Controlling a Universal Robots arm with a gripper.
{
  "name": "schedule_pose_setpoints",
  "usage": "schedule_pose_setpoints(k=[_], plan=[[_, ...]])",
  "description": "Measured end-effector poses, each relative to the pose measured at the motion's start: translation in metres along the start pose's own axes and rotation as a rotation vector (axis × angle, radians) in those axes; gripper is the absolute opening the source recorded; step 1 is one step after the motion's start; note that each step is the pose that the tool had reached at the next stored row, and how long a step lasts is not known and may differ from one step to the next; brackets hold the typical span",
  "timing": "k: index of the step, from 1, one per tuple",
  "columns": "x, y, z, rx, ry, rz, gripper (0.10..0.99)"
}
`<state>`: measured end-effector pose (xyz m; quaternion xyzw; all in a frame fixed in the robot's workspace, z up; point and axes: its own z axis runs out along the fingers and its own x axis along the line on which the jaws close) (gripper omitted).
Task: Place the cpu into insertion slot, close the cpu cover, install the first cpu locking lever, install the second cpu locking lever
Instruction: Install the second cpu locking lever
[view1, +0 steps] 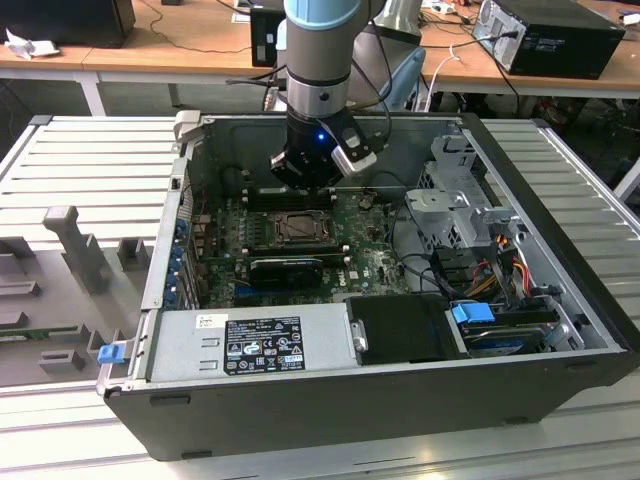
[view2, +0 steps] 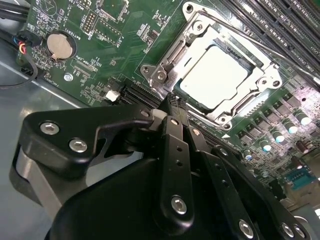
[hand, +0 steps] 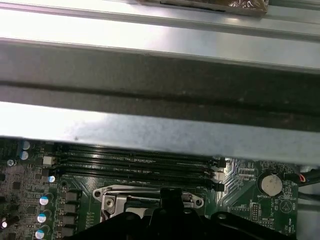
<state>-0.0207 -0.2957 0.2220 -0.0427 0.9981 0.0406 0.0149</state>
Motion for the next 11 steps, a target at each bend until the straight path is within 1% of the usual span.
schedule_pose_setpoints(k=[11], plan=[[0.0002,-0.0026,-0.0002,0.0,0.0,0.0,0.106]])
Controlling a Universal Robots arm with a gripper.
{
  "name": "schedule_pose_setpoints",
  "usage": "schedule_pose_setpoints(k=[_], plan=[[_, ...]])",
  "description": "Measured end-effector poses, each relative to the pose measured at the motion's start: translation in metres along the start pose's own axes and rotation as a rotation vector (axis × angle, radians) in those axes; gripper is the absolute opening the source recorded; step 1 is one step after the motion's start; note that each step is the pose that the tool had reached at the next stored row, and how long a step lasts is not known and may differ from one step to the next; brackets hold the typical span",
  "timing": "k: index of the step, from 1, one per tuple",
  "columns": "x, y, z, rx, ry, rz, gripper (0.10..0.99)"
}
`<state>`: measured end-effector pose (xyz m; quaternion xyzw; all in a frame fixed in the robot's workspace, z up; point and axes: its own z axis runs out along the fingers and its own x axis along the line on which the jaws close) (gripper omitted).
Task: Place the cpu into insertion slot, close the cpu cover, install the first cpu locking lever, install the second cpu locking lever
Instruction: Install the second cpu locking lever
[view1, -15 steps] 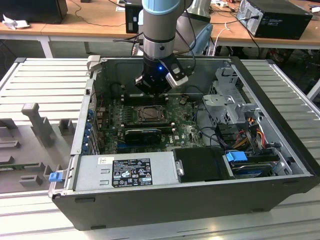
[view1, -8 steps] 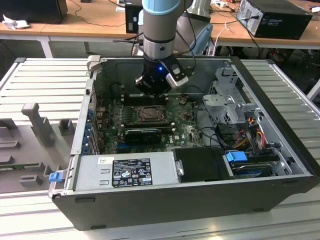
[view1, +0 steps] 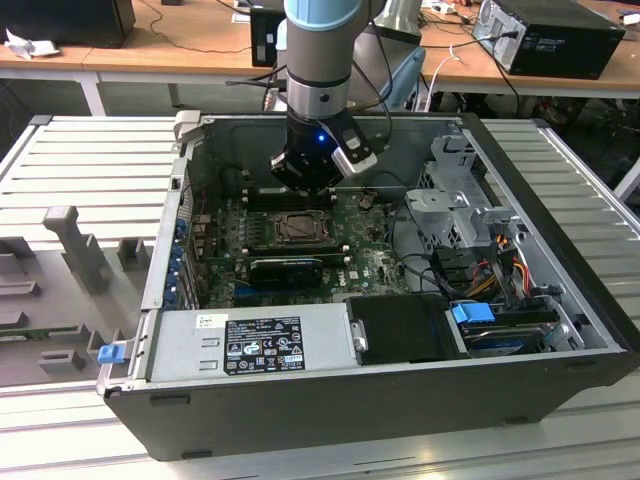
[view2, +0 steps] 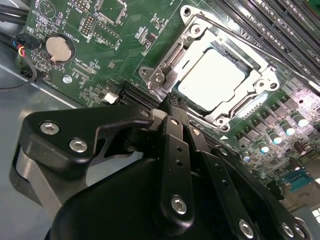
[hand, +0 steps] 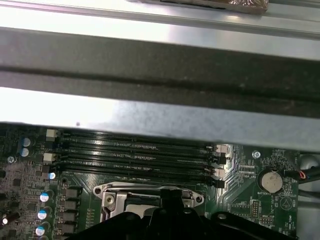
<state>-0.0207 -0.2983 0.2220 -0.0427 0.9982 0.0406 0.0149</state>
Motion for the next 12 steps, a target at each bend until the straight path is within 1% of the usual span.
schedule_pose_setpoints(k=[10,12], plan=[[0.0002,-0.0024,-0.0002,0.0,0.0,0.0,0.106],[0.0001,-0.0037,-0.0003,0.002,0.0003,0.0,0.106]])
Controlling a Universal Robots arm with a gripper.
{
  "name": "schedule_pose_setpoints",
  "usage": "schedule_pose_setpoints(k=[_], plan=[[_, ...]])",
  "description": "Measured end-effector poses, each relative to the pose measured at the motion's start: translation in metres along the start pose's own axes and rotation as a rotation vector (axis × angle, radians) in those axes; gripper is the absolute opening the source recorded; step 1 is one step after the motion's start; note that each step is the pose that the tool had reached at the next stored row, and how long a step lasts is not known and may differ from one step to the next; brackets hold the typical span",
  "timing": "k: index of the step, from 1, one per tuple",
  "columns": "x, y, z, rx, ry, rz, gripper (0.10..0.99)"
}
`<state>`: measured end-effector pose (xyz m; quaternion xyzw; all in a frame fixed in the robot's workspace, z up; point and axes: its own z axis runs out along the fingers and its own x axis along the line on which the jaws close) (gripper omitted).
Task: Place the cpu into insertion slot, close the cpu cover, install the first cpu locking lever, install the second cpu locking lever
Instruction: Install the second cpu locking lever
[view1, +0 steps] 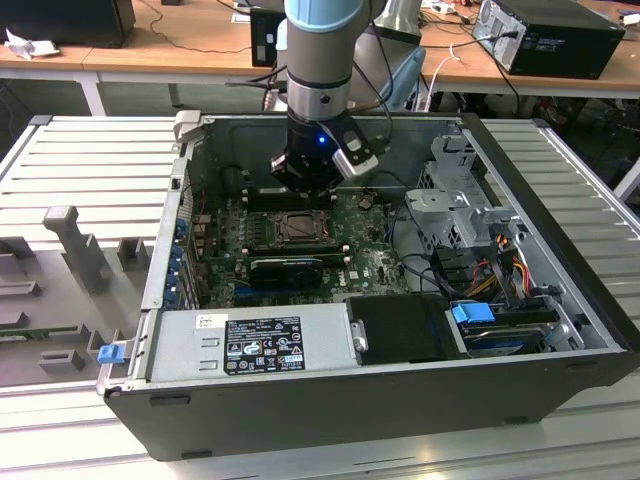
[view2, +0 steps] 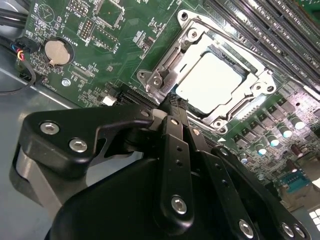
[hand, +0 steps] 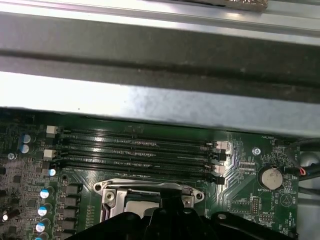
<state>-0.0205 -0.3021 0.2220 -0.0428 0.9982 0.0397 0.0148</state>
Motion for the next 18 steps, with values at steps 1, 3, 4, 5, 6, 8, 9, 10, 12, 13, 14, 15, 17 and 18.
schedule_pose_setpoints(k=[1,3,4,5,6,8,9,10,12,13,14,15,17,18], plan=[[0.0,-0.0011,0.0,0.0,-0.0001,0.0,0.106],[0.0,-0.0017,-0.0001,0.0,-0.0002,0.0,0.106],[0.0,-0.0019,-0.0005,0.0,0.0,0.0,0.106],[0.0,-0.0018,-0.0009,0.0,0.0,0.0,0.106],[-0.0002,-0.0017,-0.0028,0.0,-0.0001,0.0,0.106],[-0.0006,-0.0008,-0.0148,0.0,-0.0002,0.0,0.106],[-0.0008,-0.0003,-0.0214,0.0,-0.0001,0.0,0.106],[-0.0007,-0.0017,-0.022,0.0,-0.0002,0.0,0.106],[-0.0002,-0.0071,-0.0224,0.0,-0.0001,0.0,0.106],[0.0,-0.0095,-0.0225,0.0,-0.0001,0.0,0.106],[0.0002,-0.0115,-0.0226,0.0,-0.0001,0.0,0.106],[0.0003,-0.0136,-0.0227,0.0,-0.0001,0.0,0.106],[0.0007,-0.018,-0.0229,0.0,-0.0001,0.0,0.106],[0.001,-0.0205,-0.023,0.0,-0.0001,0.0,0.106]])
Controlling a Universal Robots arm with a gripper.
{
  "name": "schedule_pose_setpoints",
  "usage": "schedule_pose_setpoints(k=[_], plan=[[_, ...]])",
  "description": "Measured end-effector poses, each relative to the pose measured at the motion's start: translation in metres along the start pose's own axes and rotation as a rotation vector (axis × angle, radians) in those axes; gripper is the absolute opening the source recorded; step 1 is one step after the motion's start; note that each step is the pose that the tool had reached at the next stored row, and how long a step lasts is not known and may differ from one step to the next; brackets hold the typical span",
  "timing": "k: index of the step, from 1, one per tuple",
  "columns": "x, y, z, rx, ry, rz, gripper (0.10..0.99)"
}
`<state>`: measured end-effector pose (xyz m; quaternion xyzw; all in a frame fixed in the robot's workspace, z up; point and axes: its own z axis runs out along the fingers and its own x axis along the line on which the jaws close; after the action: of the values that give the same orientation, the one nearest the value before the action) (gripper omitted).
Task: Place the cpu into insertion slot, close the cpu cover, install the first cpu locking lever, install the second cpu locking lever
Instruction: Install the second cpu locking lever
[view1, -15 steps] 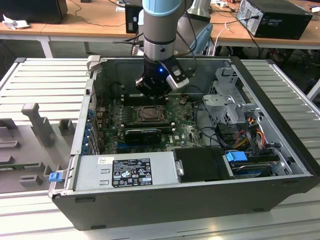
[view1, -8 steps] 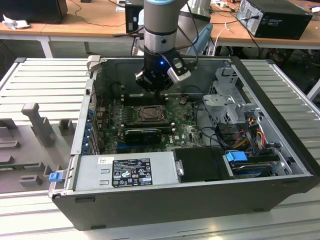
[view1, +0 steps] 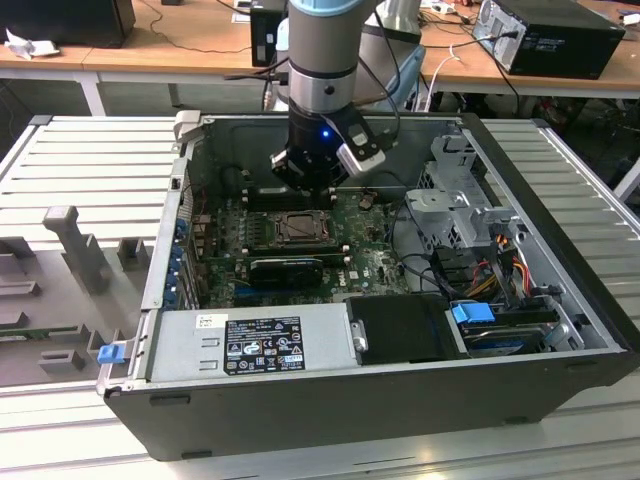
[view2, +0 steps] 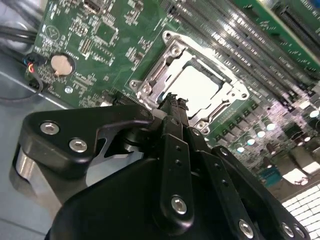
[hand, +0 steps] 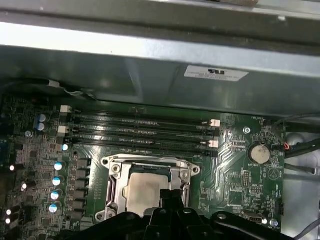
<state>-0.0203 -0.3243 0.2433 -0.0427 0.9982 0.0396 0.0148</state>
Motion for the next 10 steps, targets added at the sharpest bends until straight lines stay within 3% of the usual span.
schedule_pose_setpoints(k=[10], plan=[[0.0012,-0.0136,-0.0001,0.0,-0.0001,0.0,0.106]])
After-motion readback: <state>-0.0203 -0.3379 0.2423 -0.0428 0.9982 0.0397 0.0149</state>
